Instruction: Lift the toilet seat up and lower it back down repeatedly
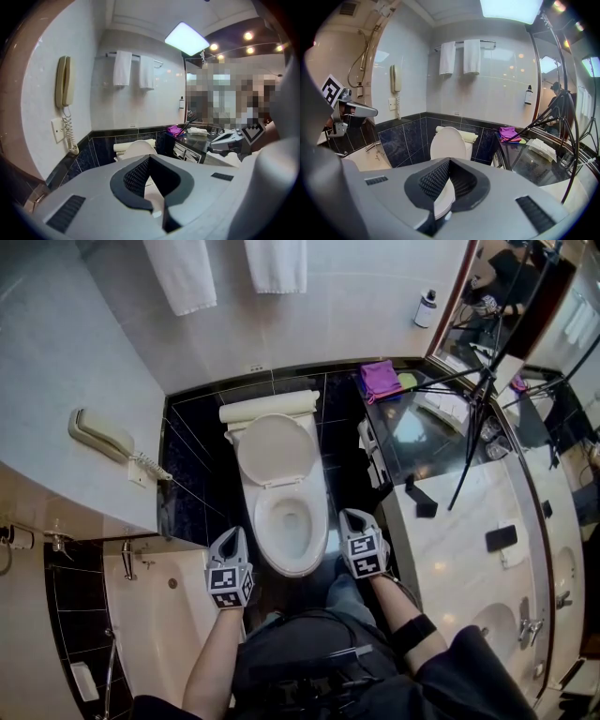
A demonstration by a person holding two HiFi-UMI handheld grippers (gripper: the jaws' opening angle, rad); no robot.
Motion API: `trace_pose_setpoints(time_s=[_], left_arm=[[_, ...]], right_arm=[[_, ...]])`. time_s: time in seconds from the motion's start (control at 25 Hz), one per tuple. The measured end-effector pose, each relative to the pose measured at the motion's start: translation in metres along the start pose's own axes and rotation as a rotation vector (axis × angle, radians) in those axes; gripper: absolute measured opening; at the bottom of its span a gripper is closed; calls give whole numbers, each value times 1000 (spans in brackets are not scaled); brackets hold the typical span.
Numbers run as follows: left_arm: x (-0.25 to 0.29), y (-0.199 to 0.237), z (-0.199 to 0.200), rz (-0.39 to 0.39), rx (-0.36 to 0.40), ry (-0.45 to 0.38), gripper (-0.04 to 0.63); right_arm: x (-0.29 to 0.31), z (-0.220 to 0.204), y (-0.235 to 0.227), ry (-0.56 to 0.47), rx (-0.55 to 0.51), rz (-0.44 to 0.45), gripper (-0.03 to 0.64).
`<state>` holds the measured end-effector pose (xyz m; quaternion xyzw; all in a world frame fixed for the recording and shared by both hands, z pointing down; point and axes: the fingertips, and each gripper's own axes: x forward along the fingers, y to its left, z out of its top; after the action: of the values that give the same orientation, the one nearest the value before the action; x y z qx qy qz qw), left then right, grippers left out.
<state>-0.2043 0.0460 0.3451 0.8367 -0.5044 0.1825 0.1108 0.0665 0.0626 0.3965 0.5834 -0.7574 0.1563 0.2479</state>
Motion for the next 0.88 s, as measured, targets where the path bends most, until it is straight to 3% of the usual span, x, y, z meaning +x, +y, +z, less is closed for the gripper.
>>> trace_pose_setpoints(time_s=[0.44,0.68,0.88], left_arm=[[15,1,-9,-9,13,12,0],[33,2,-29,-19,28,38,0],[54,-6,-52,-46,53,46,0]], right_arm=[[26,-7,-7,35,23,-2,27],[53,-39,-7,105,78,26,128],[84,-94,-4,195,174,62,187]])
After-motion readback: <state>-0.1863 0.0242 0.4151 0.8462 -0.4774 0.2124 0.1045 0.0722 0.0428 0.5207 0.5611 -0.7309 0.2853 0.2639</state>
